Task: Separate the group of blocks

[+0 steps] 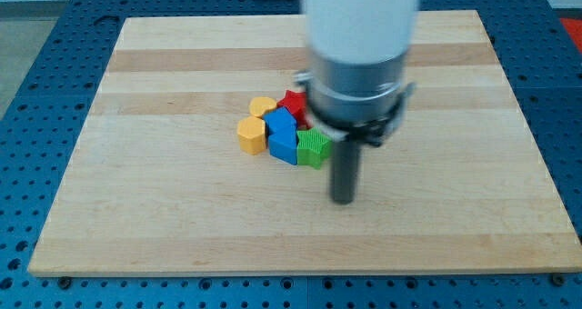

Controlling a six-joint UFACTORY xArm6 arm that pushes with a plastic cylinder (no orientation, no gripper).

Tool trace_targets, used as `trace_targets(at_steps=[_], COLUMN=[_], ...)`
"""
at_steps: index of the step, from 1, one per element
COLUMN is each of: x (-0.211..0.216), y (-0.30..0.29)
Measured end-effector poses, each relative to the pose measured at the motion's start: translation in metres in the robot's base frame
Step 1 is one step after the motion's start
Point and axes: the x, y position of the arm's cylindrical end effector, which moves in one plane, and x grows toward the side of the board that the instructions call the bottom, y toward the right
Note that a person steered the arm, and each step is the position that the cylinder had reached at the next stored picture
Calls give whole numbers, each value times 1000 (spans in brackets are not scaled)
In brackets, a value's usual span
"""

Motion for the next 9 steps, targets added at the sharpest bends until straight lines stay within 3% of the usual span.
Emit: trace_targets(at_steps=[1, 4, 6, 9], x=[-39, -46, -90, -70], y=[55, 55, 41, -28])
